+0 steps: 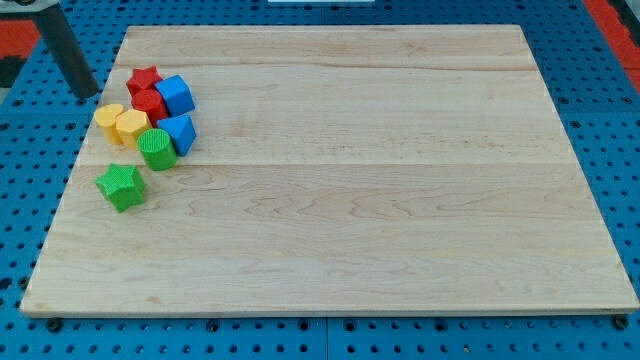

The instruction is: Separate yellow hexagon and blue triangle from the group of blocks

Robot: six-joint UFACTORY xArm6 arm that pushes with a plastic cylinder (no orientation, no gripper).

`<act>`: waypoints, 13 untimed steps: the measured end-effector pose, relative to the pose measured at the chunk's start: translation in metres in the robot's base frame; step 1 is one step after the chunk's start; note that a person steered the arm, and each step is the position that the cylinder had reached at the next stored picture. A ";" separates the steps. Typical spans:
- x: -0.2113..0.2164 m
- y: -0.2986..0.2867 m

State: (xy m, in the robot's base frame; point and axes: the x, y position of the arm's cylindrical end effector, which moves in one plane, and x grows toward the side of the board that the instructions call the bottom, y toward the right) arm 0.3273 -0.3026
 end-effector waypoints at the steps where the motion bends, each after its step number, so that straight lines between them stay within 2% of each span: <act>1: 0.026 -0.001; 3: 0.100 -0.001; 4: 0.117 0.036; 5: 0.107 0.053; 6: 0.097 0.010; 8: 0.069 0.013; 9: 0.068 0.041; 11: 0.073 0.168; 13: 0.073 0.174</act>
State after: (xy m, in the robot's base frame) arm 0.3999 -0.1290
